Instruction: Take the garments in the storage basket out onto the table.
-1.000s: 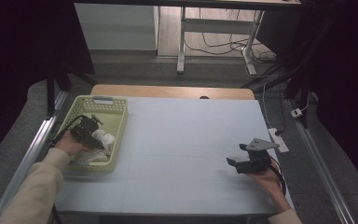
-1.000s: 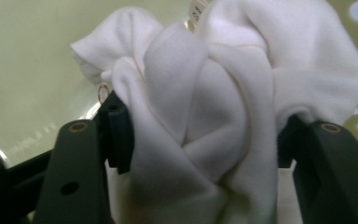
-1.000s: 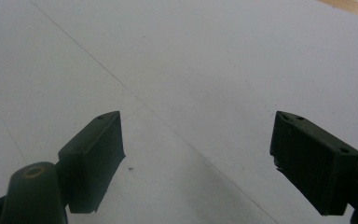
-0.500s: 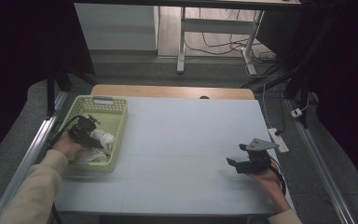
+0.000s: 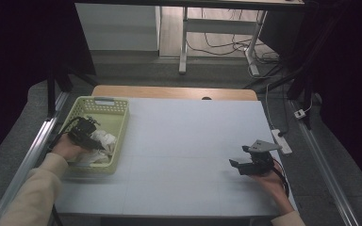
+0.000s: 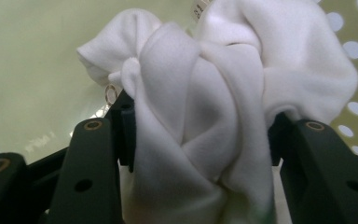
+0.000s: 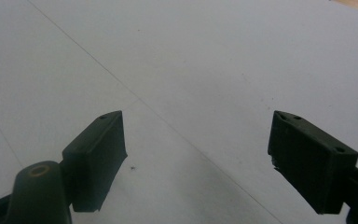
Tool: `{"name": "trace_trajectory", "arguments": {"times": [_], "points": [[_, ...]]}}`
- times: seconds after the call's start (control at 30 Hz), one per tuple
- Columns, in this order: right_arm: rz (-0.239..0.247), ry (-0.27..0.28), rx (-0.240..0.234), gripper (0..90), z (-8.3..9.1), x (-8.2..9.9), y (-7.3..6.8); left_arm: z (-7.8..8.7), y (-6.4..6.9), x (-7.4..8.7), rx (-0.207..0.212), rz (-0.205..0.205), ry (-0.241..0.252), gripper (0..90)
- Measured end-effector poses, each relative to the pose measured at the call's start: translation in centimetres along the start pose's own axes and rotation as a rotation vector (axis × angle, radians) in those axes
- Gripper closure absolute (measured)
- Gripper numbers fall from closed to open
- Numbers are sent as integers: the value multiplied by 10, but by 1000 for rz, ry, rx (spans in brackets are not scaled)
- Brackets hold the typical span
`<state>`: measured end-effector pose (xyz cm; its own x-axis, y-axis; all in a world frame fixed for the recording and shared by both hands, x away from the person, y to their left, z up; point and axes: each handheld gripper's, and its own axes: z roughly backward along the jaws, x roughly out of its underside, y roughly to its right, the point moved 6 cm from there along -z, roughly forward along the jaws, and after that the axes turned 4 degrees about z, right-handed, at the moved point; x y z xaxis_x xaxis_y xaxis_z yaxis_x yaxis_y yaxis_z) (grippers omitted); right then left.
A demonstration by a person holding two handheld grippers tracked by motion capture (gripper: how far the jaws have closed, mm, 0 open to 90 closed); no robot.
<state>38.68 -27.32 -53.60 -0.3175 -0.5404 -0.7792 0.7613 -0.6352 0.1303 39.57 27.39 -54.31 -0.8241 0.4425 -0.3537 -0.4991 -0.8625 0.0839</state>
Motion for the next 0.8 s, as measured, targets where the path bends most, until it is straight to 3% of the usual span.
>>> {"name": "trace_trajectory", "arguments": {"times": [0.8], "points": [[15,-58,24,189,-5,6,-1,5,2,1,-7,2,46,470]]}}
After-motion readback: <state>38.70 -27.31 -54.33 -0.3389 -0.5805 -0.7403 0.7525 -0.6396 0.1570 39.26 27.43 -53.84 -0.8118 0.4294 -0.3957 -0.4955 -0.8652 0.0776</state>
